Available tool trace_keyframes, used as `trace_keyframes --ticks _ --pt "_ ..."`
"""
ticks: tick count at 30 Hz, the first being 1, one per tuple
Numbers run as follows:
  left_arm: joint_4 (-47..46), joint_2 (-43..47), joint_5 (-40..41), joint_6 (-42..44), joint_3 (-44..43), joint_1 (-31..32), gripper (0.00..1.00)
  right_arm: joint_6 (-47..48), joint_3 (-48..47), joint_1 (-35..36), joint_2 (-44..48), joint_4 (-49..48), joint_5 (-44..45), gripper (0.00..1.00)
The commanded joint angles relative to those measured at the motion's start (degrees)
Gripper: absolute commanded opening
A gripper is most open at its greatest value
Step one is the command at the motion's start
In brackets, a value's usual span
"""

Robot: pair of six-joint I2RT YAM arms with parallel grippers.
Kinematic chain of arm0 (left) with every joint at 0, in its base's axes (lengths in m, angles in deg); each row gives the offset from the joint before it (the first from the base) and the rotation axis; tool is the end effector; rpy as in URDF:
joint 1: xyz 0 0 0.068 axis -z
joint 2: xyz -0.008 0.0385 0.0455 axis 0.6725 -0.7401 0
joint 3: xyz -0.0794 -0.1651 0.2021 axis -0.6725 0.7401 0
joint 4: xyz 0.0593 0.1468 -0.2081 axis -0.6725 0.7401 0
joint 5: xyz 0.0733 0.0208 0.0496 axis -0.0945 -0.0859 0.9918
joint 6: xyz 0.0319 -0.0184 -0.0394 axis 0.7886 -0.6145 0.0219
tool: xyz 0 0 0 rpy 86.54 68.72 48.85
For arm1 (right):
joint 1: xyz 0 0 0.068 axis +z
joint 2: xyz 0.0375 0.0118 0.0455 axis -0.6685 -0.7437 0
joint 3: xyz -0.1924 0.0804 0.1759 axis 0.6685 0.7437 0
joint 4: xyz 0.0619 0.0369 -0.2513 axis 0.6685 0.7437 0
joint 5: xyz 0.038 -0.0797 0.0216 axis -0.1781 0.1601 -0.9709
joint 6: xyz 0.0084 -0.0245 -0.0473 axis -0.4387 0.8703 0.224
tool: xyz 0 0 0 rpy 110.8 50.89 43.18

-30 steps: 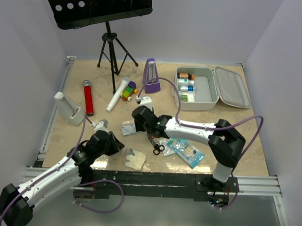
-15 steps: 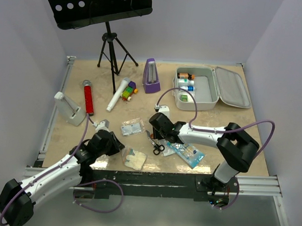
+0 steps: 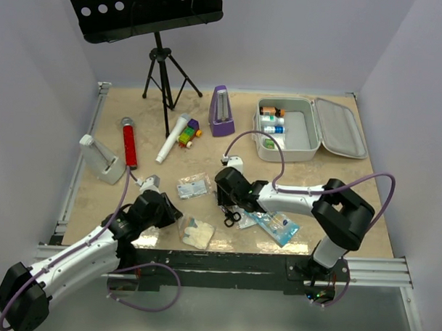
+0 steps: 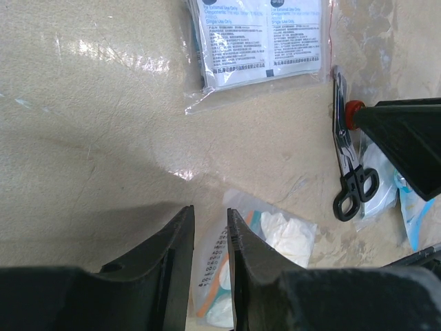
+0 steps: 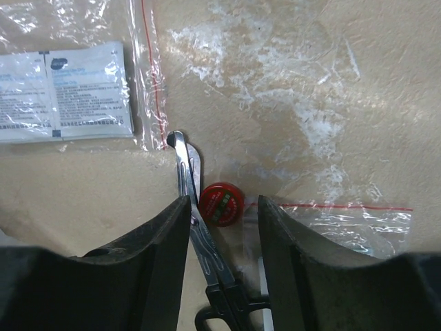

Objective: Organize the medicine kit

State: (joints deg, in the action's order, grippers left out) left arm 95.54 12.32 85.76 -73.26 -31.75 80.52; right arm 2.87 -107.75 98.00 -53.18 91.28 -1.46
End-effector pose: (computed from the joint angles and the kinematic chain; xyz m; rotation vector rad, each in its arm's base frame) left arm 0.1095 -0.0819 0.1482 -0.4971 2.4027 -0.7005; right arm 0.1932 0.2658 0.1651 -0.2053 2.4110 0.3643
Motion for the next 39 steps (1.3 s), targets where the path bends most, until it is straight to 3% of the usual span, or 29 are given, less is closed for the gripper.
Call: trace_keyframes --ticks 1,10,25,39 --pt "-1.3 1.2 -0.2 0.1 -0.5 -0.3 0.30 -1.1 0.3 0.4 -0.9 -2.1 -0.7 0.47" --pt "-1.5 0.8 -0.4 0.1 -0.4 -0.3 0.30 -1.4 -0.1 0.4 -3.0 -1.7 0.3 0.46" --pt "-1.6 1.2 -0.6 0.2 0.1 -0.4 0.30 -1.9 1.2 0.3 -2.1 -0.4 2.0 0.22" --pt "-1.6 1.3 -0.8 -0.1 0.4 -0.3 0.30 1.2 -4.0 -3.2 5.8 5.1 6.0 0.20"
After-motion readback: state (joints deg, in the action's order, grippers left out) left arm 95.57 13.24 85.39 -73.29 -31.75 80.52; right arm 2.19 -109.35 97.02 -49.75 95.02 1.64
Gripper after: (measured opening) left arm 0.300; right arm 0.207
